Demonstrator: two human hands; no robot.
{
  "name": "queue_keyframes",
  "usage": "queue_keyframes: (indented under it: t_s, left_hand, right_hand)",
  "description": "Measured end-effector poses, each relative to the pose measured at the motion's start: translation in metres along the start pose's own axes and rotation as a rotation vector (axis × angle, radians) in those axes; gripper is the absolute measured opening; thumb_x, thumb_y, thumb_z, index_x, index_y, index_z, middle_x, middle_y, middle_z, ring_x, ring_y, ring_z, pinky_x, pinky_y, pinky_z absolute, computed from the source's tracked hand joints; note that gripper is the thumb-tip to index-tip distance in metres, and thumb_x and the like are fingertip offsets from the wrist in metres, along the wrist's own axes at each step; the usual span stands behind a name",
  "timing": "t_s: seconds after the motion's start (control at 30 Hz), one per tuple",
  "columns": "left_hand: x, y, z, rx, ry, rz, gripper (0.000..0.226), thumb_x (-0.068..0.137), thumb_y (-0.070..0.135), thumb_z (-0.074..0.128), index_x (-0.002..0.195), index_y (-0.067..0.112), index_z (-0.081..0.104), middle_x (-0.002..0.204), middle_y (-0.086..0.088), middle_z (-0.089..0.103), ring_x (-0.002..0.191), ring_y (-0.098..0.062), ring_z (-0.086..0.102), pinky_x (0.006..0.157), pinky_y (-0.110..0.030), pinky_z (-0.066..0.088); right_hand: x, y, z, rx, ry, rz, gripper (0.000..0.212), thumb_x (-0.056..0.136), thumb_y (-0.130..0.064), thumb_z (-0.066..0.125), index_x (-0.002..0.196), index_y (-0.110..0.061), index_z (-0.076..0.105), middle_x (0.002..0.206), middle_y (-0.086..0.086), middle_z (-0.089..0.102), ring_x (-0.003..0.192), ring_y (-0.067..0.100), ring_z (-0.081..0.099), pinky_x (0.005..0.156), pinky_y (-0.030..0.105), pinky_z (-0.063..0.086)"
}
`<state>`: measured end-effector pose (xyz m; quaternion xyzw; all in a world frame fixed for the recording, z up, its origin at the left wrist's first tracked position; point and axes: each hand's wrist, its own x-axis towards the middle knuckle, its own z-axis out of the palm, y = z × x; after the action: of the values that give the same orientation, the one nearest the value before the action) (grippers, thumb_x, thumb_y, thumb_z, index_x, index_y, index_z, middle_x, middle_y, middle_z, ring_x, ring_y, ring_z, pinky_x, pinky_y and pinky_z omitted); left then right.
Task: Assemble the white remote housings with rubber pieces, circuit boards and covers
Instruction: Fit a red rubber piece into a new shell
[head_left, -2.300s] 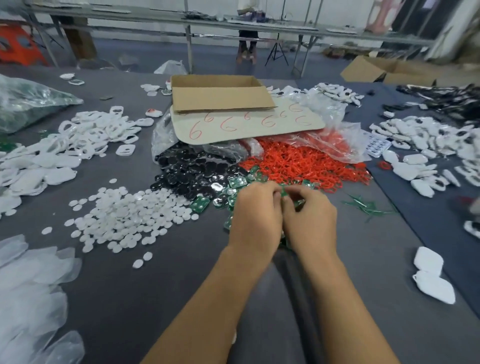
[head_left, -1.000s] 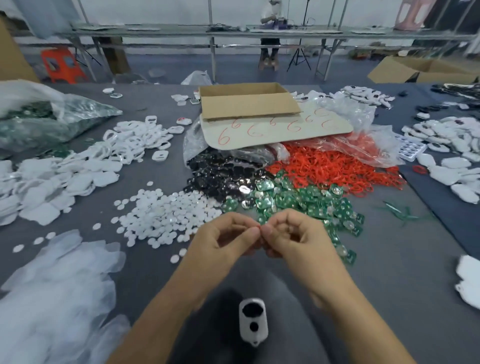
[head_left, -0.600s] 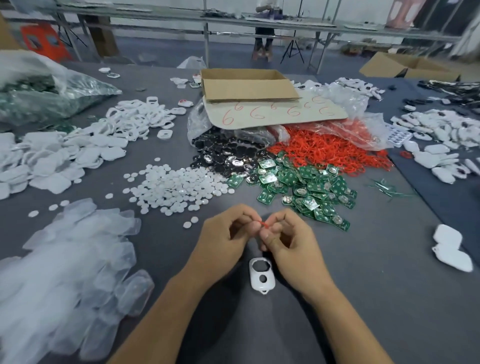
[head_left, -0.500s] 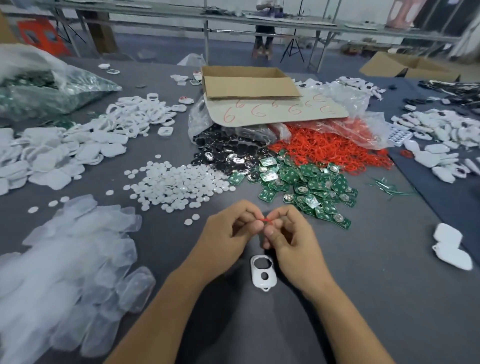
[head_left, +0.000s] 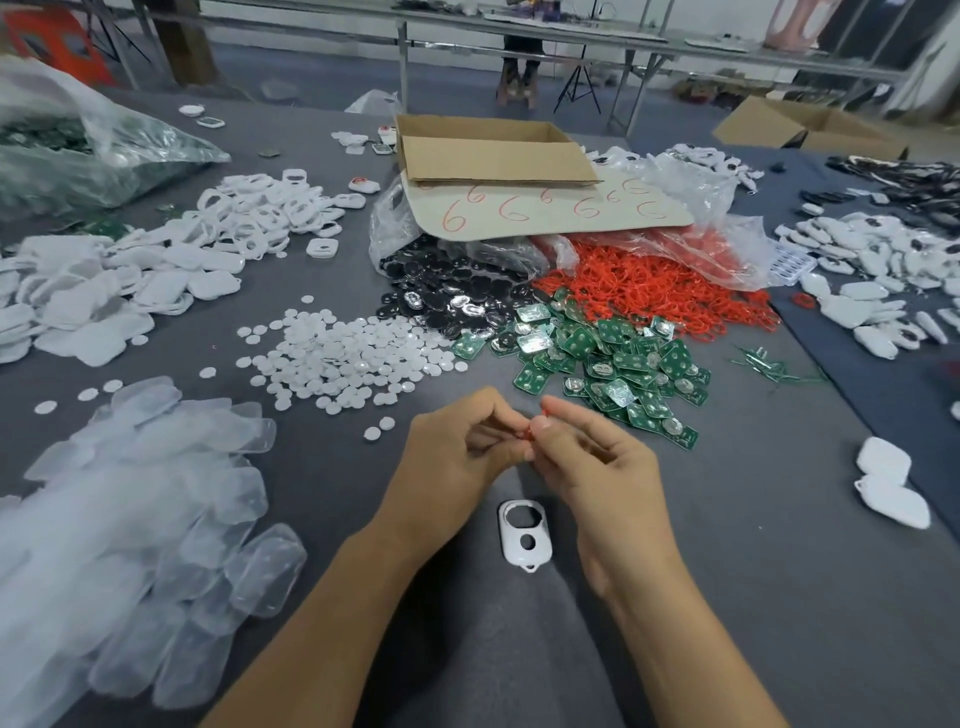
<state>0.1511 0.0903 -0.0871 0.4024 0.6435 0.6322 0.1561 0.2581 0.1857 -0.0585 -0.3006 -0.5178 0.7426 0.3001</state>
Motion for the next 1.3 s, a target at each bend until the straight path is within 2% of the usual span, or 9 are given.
queue_keyframes:
  t_s: [0.1,0.17,0.27,0.37,0.47,0.77,0.9,1.1,1.3]
  left_hand:
    - [0.001,0.004,-0.009,0.047,-0.118,-0.082,0.033,0.071,0.025,0.092,0.098,0.032,0.074,0.097,0.010,0.076,0.094,-0.007,0.072,0.082,-0.018,0.053]
    - [0.000,0.006,-0.018,0.141,-0.254,-0.138,0.056,0.061,0.036,0.097,0.108,0.041,0.068,0.105,0.014,0.072,0.105,-0.005,0.065,0.084,-0.018,0.048]
    - [-0.004,0.009,-0.025,0.324,-0.411,-0.174,0.090,0.047,0.046,0.099,0.123,0.053,0.051,0.112,0.023,0.065,0.118,0.002,0.048,0.091,-0.016,0.038]
    - [-0.006,0.011,-0.025,0.441,-0.474,-0.180,0.108,0.046,0.050,0.098,0.134,0.058,0.037,0.107,0.028,0.064,0.116,0.008,0.037,0.096,-0.025,0.035]
    - [-0.005,0.011,-0.026,0.430,-0.476,-0.171,0.108,0.050,0.049,0.098,0.136,0.057,0.034,0.102,0.030,0.065,0.107,0.019,0.037,0.088,-0.019,0.033]
    - [-0.007,0.007,-0.027,0.384,-0.457,-0.222,0.100,0.046,0.048,0.100,0.126,0.057,0.040,0.101,0.028,0.068,0.102,0.015,0.045,0.085,-0.022,0.036]
    - [-0.007,0.006,-0.027,0.379,-0.450,-0.231,0.095,0.047,0.047,0.100,0.123,0.054,0.043,0.100,0.029,0.068,0.100,0.017,0.045,0.084,-0.021,0.036]
    - [-0.007,0.005,-0.028,0.379,-0.439,-0.242,0.091,0.048,0.046,0.100,0.121,0.050,0.046,0.100,0.024,0.069,0.101,0.016,0.047,0.083,-0.019,0.036]
    - [-0.007,0.006,-0.028,0.372,-0.441,-0.257,0.089,0.048,0.045,0.100,0.120,0.050,0.047,0.099,0.030,0.067,0.101,0.017,0.047,0.085,-0.020,0.037]
  right_hand:
    - [0.001,-0.009,-0.012,-0.215,0.015,-0.098,0.020,0.088,0.000,0.071,0.101,-0.015,0.075,0.082,0.001,0.076,0.076,0.008,0.070,0.075,0.021,0.058]
    - [-0.001,-0.015,-0.028,-0.465,-0.037,-0.169,0.020,0.085,-0.001,0.073,0.095,-0.018,0.075,0.079,-0.005,0.076,0.070,0.003,0.068,0.068,0.016,0.053]
    - [-0.009,-0.018,-0.044,-0.786,-0.187,-0.221,0.025,0.081,-0.003,0.076,0.090,-0.026,0.076,0.080,-0.008,0.076,0.074,0.004,0.071,0.071,0.013,0.052]
    - [-0.017,-0.020,-0.045,-0.980,-0.341,-0.388,0.028,0.081,-0.004,0.076,0.097,-0.028,0.078,0.087,-0.013,0.073,0.082,0.002,0.070,0.078,0.017,0.055]
    - [-0.017,-0.024,-0.041,-1.079,-0.485,-0.428,0.029,0.081,-0.006,0.076,0.099,-0.029,0.078,0.088,-0.017,0.072,0.084,0.001,0.069,0.078,0.019,0.056]
    - [-0.005,-0.035,-0.032,-1.324,-0.679,-0.552,0.019,0.087,-0.019,0.077,0.104,-0.024,0.077,0.090,-0.017,0.069,0.083,0.001,0.063,0.078,0.014,0.047]
    - [-0.005,-0.037,-0.033,-1.322,-0.679,-0.550,0.021,0.088,-0.019,0.077,0.107,-0.025,0.077,0.096,-0.015,0.072,0.084,0.000,0.064,0.079,0.009,0.046]
    - [-0.008,-0.034,-0.032,-1.302,-0.671,-0.529,0.018,0.087,-0.018,0.077,0.103,-0.023,0.076,0.093,-0.011,0.071,0.085,0.003,0.066,0.081,0.027,0.053]
    - [-0.005,-0.033,-0.032,-1.336,-0.683,-0.526,0.018,0.087,-0.017,0.076,0.101,-0.028,0.077,0.091,-0.012,0.069,0.083,0.002,0.064,0.079,0.026,0.052]
